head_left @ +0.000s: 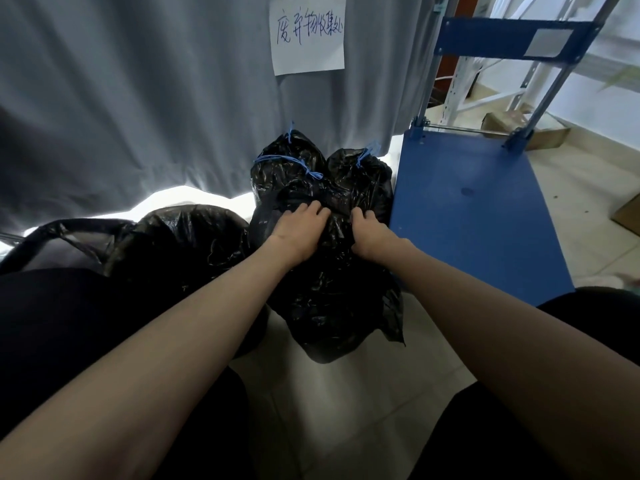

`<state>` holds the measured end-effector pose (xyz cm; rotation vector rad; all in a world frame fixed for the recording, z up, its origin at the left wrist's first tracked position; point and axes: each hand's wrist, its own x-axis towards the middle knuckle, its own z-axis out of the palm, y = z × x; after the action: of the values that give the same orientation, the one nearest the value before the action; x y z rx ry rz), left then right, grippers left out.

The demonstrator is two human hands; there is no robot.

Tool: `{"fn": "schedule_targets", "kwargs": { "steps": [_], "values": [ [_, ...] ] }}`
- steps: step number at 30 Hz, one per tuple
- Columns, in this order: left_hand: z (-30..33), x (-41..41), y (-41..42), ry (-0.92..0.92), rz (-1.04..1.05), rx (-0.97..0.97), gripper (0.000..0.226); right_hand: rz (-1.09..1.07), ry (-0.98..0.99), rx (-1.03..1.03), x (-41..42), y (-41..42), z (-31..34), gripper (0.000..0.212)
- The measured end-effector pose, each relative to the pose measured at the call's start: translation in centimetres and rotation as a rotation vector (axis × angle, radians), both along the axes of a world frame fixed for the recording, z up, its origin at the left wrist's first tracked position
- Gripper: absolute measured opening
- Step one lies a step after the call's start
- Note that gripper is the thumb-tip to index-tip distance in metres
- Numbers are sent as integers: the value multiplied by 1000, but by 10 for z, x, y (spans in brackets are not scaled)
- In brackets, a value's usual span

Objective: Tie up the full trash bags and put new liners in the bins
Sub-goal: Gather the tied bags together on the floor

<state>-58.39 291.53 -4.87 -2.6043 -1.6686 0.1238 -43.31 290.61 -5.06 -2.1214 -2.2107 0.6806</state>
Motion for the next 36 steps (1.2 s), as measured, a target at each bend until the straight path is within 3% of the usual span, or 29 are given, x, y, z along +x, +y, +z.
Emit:
{"fn": "schedule_targets", "kwargs": {
  "steps": [3,8,12,15,18,21,23,28,32,36],
  "values": [
    [-8,-10,4,19,71,-75,62,-38,33,-119,4,2,-9,59],
    [-20,-24,11,-79,200,-267,55,-47,8,-246,11,4,-20,66],
    [-17,-21,7,-106,286,-274,55,-24,-93,-31,5,3,-13,63],
    [-5,-9,8,-204,137,-164,50,71,-95,179,-4,4,7,50],
    [12,6,6,-236,2,-191,35,236,-123,1,-13,-2,24,32],
    [16,11,0,-125,-3,-344,31,351,-368,-188,-15,-19,26,60],
    [12,8,-4,-73,13,-423,38,363,-486,-235,-11,-27,22,57],
    [8,-8,-10,-44,67,-487,76,210,-262,-1,0,-23,34,23],
    [20,-18,-13,-174,100,-551,77,103,-134,174,7,-16,45,12],
    [30,-9,-25,-216,119,-636,94,-32,5,230,12,-17,48,12]
  ]
}}
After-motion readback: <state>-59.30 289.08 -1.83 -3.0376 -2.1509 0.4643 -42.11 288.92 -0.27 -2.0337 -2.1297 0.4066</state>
